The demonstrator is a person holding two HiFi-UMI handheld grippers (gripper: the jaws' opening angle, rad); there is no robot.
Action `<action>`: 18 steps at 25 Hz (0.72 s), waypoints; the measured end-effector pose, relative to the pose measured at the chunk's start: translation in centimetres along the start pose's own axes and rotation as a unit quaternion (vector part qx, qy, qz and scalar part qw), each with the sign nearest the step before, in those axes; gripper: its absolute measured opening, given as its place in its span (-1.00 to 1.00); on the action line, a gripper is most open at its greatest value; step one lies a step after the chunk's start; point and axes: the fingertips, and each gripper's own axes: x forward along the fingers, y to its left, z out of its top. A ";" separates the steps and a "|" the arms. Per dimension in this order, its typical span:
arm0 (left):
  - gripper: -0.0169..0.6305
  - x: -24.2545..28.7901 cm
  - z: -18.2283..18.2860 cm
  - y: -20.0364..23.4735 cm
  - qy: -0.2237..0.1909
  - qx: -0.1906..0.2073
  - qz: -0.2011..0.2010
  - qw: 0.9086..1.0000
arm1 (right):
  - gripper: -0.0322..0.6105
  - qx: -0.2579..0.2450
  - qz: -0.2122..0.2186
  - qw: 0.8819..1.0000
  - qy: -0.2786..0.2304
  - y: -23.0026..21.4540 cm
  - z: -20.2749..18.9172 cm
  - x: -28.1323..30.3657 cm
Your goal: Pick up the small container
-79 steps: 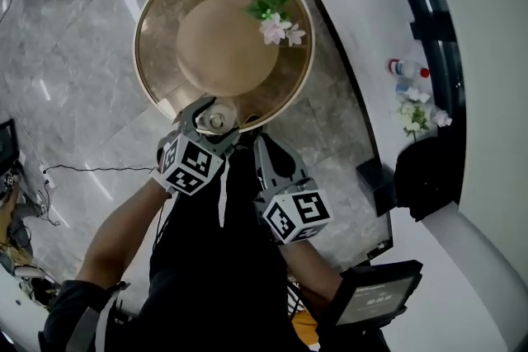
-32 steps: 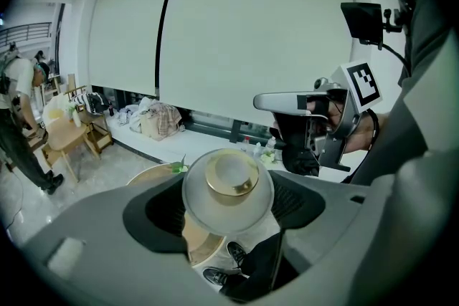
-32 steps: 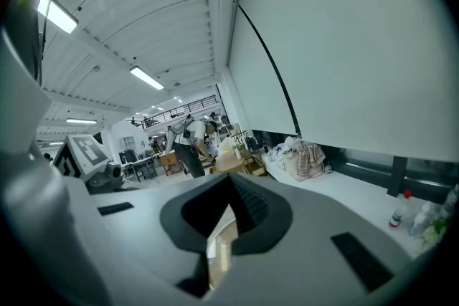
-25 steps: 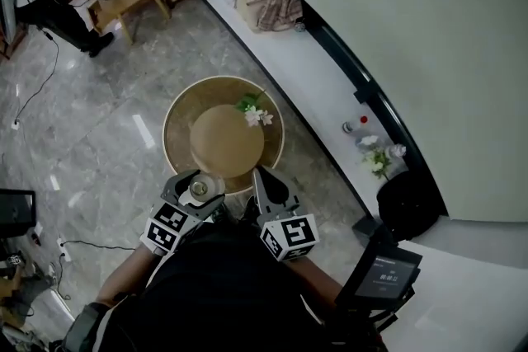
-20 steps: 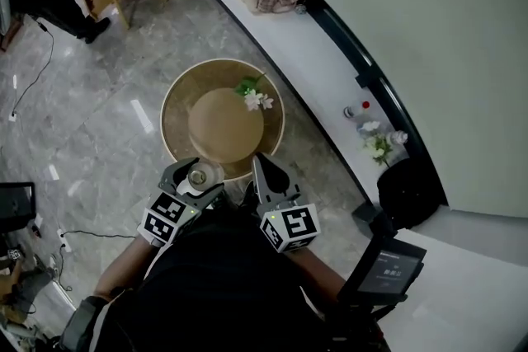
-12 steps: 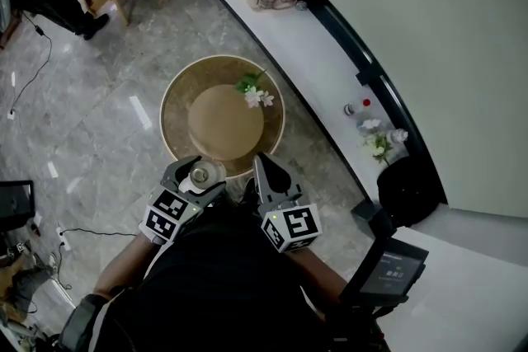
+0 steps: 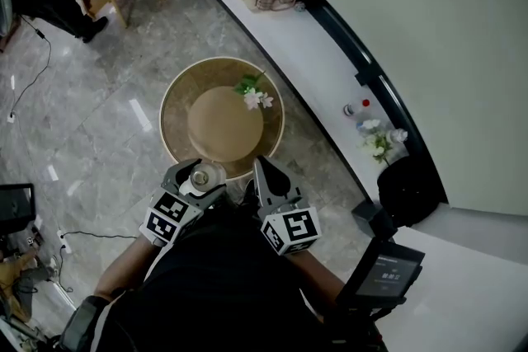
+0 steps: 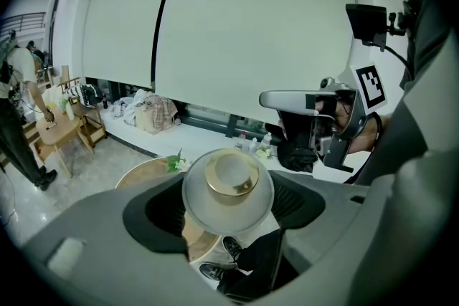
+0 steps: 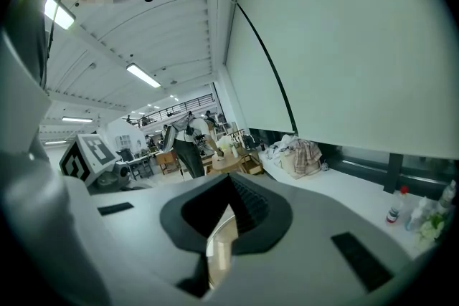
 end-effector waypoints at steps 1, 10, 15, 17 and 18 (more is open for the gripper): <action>0.10 0.0 0.0 0.0 0.000 0.000 0.000 1.000 | -0.91 0.001 -0.001 1.000 -0.001 -0.1 0.0 0.0; 0.10 0.2 0.1 0.0 0.001 -0.001 -0.003 1.000 | -0.91 0.009 -0.006 1.000 0.001 -0.3 -0.1 -0.1; 0.10 0.2 0.0 0.0 0.001 -0.002 -0.004 1.000 | -0.91 0.010 -0.006 1.000 0.003 -0.1 -0.3 -0.1; 0.10 0.1 0.0 0.0 0.001 -0.001 -0.004 1.000 | -0.91 0.010 -0.006 1.000 0.003 0.0 -0.3 -0.1; 0.10 0.1 0.0 0.0 0.001 -0.001 -0.005 1.000 | -0.91 0.010 -0.006 1.000 0.003 0.0 -0.3 -0.1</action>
